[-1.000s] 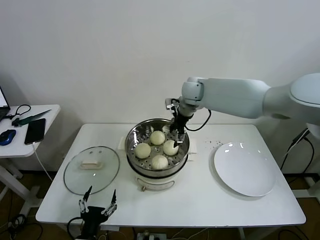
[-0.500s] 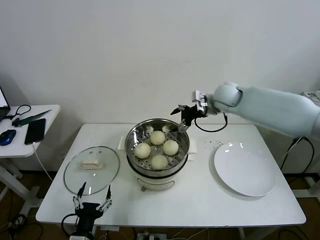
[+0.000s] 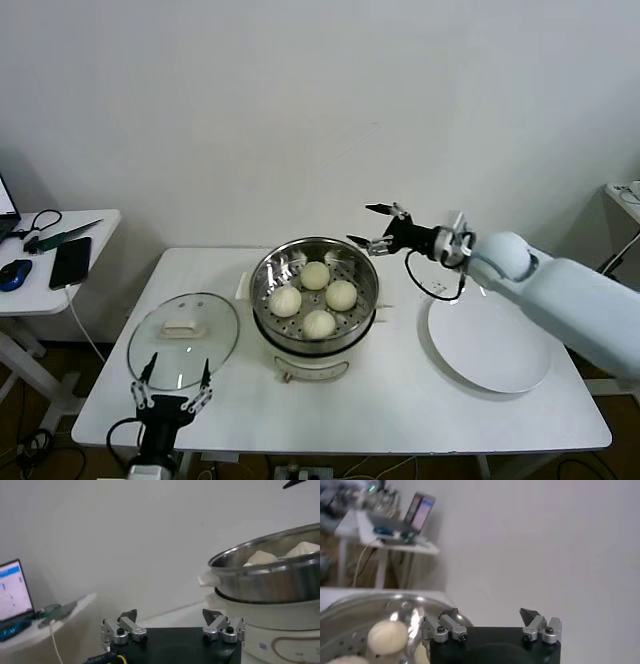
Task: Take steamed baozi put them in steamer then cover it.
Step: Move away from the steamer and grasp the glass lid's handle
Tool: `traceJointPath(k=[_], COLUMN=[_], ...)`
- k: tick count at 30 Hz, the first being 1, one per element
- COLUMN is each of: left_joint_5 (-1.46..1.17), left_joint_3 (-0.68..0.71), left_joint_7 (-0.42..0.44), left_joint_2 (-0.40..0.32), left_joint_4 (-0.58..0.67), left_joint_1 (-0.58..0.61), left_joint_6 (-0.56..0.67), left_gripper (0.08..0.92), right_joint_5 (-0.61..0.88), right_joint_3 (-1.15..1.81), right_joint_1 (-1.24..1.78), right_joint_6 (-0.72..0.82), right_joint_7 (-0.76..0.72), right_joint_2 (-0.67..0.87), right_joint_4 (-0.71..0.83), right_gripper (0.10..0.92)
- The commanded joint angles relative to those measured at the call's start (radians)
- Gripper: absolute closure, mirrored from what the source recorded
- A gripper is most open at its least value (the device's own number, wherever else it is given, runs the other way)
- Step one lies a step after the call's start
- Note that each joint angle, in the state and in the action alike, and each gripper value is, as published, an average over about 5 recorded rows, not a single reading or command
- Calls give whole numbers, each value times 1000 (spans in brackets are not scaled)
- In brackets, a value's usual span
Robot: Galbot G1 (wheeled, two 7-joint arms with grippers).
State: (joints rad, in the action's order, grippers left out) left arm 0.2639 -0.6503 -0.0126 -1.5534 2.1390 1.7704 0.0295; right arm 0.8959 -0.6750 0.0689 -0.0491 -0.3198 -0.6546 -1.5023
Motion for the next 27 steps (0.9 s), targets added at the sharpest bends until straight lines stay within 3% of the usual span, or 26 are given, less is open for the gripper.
traceJointPath(k=[1, 12, 19, 27], left_joint_5=[247, 1028, 1144, 1193], left_joint_3=[-43, -87, -34, -20], left_joint_7=[15, 43, 18, -10], left_joint_2=[0, 88, 148, 168], left_joint_4=[20, -18, -187, -429], left_joint_1=[-17, -115, -208, -362], left_joint_6=[-6, -53, -50, -33], left_gripper=[177, 177, 177, 177], right_joint_5=[-76, -235, -279, -310], right_joint_3=[704, 1056, 1173, 1222], right_joint_1=[651, 1053, 1186, 1247], right_joint_6=[-26, 72, 88, 86], right_joint_7=[83, 81, 70, 55], right_joint_2=[41, -106, -188, -225], right_joint_4=[-131, -221, -225, -200], right_gripper=[203, 203, 203, 203])
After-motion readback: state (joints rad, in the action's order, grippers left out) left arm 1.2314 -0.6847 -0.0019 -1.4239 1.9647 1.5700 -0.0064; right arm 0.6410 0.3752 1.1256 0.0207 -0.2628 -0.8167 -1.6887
